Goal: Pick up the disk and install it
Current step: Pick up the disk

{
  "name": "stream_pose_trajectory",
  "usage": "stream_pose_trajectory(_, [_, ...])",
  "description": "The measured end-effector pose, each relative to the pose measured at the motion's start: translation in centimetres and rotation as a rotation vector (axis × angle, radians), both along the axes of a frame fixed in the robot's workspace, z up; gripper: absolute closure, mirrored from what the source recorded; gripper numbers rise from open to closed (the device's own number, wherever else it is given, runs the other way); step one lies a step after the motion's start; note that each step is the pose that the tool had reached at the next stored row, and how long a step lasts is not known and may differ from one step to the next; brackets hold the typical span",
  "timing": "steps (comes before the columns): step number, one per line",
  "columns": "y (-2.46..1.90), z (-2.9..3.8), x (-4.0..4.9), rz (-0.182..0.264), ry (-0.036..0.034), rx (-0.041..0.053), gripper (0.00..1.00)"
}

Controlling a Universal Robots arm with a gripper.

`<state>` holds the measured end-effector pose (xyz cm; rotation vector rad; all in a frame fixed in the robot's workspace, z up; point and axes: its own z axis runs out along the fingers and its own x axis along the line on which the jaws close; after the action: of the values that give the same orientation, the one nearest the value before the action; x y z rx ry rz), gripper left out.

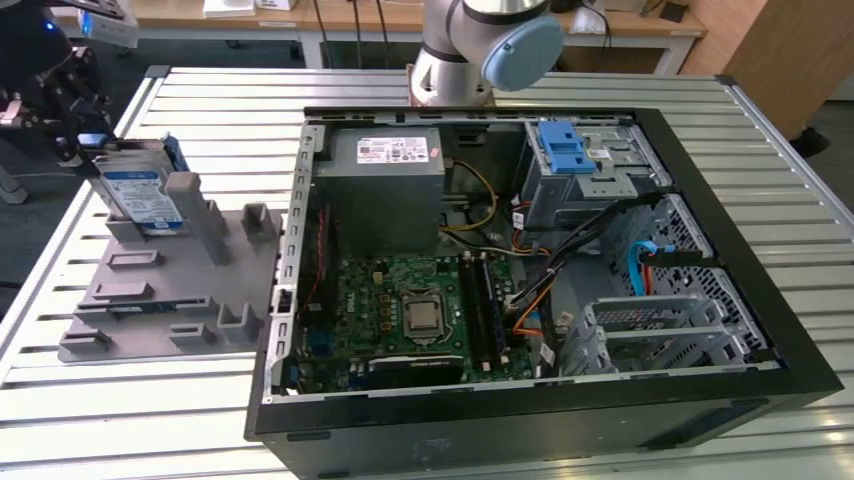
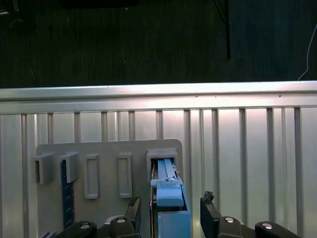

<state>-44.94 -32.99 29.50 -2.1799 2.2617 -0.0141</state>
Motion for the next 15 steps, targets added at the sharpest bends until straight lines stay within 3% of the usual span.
stream_pose_trajectory(4, [0.00,-0.49,0.00,0.000,0.0001,0.0000,0.41])
stream_pose_trajectory(6, [0.00,-0.51,0.00,0.000,0.0002,0.0000,0.42])
stream_pose_trajectory(7, [0.00,-0.51,-0.01,0.000,0.0003,-0.0001,0.49])
stream_pose_trajectory(15, [-0.07,-0.66,0.00,0.000,0.0001,0.0000,0.49])
